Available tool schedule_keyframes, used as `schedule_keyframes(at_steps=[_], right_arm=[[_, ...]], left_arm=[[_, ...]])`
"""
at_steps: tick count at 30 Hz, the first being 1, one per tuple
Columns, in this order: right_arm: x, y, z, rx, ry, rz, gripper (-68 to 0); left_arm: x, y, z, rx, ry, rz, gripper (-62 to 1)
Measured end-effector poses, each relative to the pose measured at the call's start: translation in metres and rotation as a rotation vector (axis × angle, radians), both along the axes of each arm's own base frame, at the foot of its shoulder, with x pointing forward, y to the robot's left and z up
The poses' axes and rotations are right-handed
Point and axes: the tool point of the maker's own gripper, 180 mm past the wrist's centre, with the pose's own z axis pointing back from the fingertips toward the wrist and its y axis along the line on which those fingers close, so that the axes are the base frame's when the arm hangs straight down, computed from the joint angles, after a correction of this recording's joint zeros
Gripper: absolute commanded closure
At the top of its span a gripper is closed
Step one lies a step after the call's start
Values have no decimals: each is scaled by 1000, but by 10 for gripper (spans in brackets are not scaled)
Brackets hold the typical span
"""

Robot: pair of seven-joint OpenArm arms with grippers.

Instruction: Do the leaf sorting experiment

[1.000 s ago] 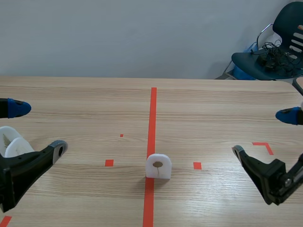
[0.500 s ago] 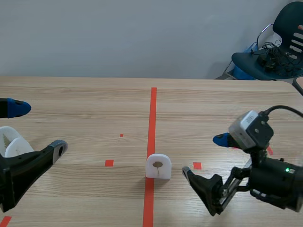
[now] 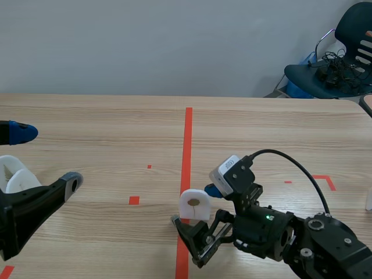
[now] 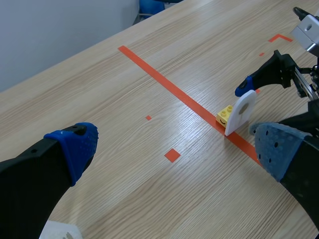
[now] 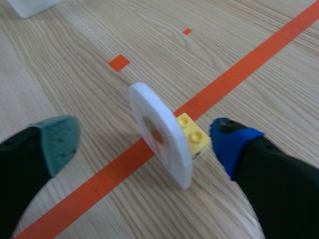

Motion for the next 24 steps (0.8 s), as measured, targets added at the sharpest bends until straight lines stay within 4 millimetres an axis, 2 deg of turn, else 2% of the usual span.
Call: schedule_keyframes(at_steps=[3, 5, 10, 13, 15, 18, 21, 24], right_arm=[[-1, -1, -3, -16, 11, 7, -203], [-2, -2, -3, -18, 13, 7, -147], [-1, -4, -3, -20, 10, 4, -49], [-1, -6, 2, -15, 4, 17, -48], [2, -14, 16, 8, -15, 5, -48], [14, -46, 56, 36, -100, -75, -49], [22, -92, 94, -5, -182, -179, -49], [17, -135, 114, -19, -211, -300, -49]], left_arm=[[0, 0, 0, 0, 0, 0, -623], [0, 0, 0, 0, 0, 0, -623], [0, 0, 0, 0, 0, 0, -623], [0, 0, 0, 0, 0, 0, -623], [0, 0, 0, -1, 0, 0, -623], [0, 0, 0, 0, 0, 0, -623], [0, 0, 0, 0, 0, 0, -623], [0, 0, 0, -1, 0, 0, -623]])
